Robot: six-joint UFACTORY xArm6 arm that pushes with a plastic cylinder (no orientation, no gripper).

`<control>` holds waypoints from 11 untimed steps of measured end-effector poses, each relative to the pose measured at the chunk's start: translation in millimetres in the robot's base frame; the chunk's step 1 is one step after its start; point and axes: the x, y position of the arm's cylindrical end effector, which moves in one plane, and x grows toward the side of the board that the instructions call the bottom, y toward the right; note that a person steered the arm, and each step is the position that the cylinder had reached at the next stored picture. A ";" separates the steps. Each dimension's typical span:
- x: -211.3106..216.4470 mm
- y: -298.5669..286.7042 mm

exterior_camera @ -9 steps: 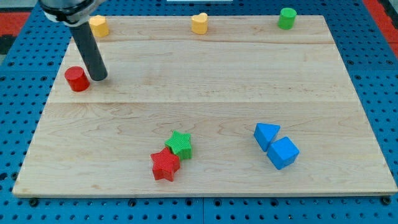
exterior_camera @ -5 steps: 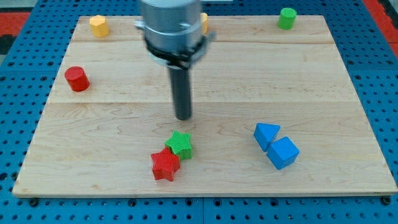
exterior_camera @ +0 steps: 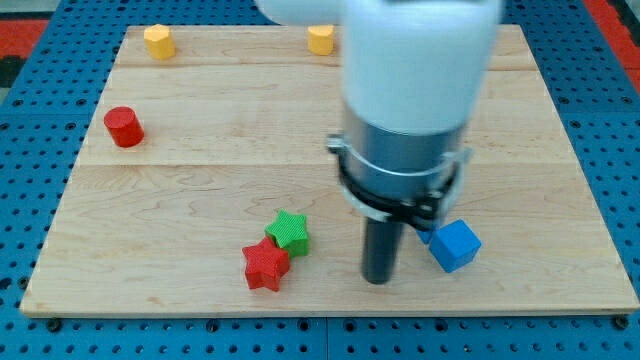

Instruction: Push the blue cube to the center right

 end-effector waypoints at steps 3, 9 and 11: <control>-75.9 58.4; -133.3 168.6; -169.7 279.4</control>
